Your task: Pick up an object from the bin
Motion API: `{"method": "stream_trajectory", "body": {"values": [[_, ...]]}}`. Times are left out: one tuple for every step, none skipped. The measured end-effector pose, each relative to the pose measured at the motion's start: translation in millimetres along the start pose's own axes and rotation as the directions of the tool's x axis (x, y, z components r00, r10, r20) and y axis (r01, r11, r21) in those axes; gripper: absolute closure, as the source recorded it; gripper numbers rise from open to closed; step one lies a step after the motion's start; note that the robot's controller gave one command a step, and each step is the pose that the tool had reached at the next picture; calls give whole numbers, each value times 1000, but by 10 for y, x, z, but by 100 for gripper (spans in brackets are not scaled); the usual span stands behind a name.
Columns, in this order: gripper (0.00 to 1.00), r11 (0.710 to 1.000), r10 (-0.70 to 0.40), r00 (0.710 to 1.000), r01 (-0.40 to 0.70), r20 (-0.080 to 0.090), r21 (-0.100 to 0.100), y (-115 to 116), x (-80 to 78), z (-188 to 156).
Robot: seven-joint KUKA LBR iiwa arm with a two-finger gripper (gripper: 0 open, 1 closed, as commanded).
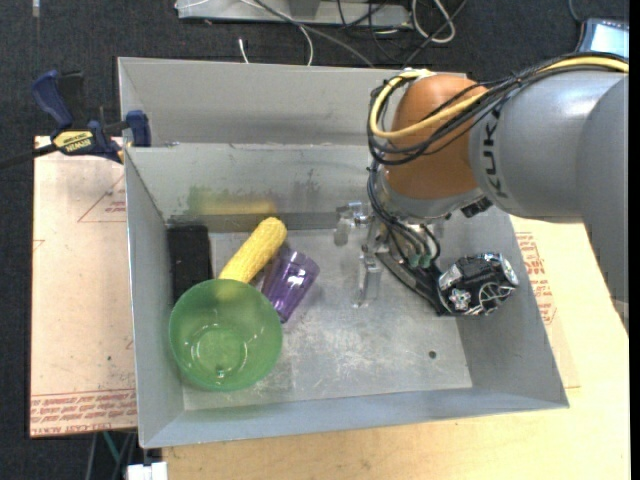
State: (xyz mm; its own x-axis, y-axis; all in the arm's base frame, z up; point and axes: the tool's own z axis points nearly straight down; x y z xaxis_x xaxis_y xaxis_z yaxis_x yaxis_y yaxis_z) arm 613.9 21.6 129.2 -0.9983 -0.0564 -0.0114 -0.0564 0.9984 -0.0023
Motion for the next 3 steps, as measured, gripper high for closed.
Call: {"method": "stream_trajectory", "body": {"values": [[0,999,-35,999,35,-2,-4,173,119,261],[0,999,-45,999,45,-4,-10,1080,-2,574],[100,948,-318,948,318,5,0,838,-183,576]]}}
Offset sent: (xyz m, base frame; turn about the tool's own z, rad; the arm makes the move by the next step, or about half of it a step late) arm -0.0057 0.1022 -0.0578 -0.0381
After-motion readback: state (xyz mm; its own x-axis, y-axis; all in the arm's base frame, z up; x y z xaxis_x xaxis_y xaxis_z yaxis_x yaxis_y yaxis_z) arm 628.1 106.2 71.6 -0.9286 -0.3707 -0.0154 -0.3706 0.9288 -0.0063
